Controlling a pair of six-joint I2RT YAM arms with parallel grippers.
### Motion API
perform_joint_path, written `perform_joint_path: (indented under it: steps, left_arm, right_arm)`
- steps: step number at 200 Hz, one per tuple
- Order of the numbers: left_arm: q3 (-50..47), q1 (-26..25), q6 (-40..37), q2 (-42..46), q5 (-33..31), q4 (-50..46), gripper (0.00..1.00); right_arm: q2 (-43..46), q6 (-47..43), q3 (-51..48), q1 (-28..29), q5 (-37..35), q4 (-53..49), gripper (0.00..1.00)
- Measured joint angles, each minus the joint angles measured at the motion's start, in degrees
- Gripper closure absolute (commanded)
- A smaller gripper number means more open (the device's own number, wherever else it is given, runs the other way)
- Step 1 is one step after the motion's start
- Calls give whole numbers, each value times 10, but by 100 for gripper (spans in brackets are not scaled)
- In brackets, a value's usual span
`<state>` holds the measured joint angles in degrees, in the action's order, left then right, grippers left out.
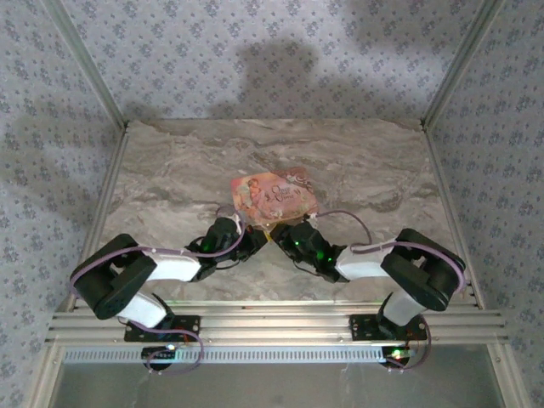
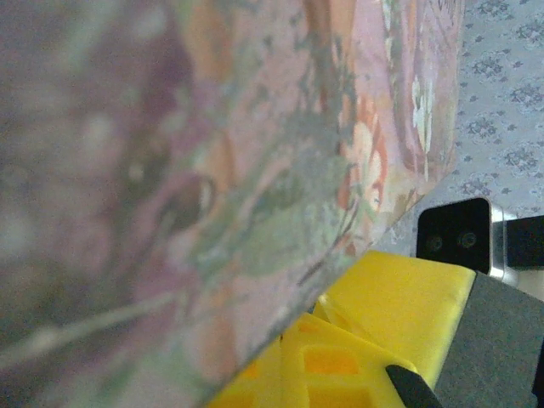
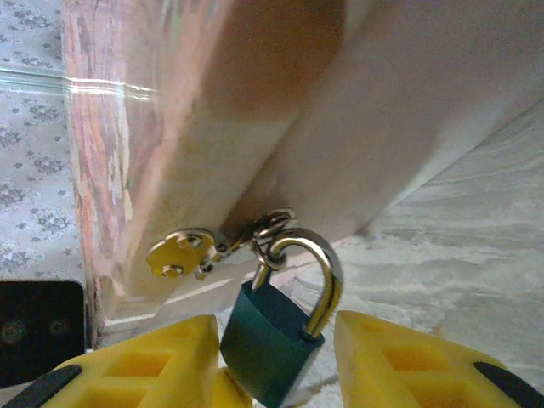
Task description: Unlock the padlock with the key
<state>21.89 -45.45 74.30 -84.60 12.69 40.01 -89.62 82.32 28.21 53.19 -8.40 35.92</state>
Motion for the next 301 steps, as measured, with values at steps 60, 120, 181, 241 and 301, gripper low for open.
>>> perform_joint_path:
  steps: [60,120,181,241,301]
  left_arm:
    - [-2,-1,4,-8,4,17,100]
    - [-7,-8,1,2,17,9,97]
    - [-2,6,-73,97,-9,-146,51]
    - [-2,58,-154,163,-31,-245,52]
    - [5,65,-202,164,-35,-273,54]
  right_arm:
    - [-7,21,11,1,-9,2,91]
    - [38,7,17,5,-8,-80,100]
    - [92,-147,69,-57,59,-292,100]
    - [57,-396,239,-83,126,-552,100]
    - [-47,-628,354,-63,129,-735,100]
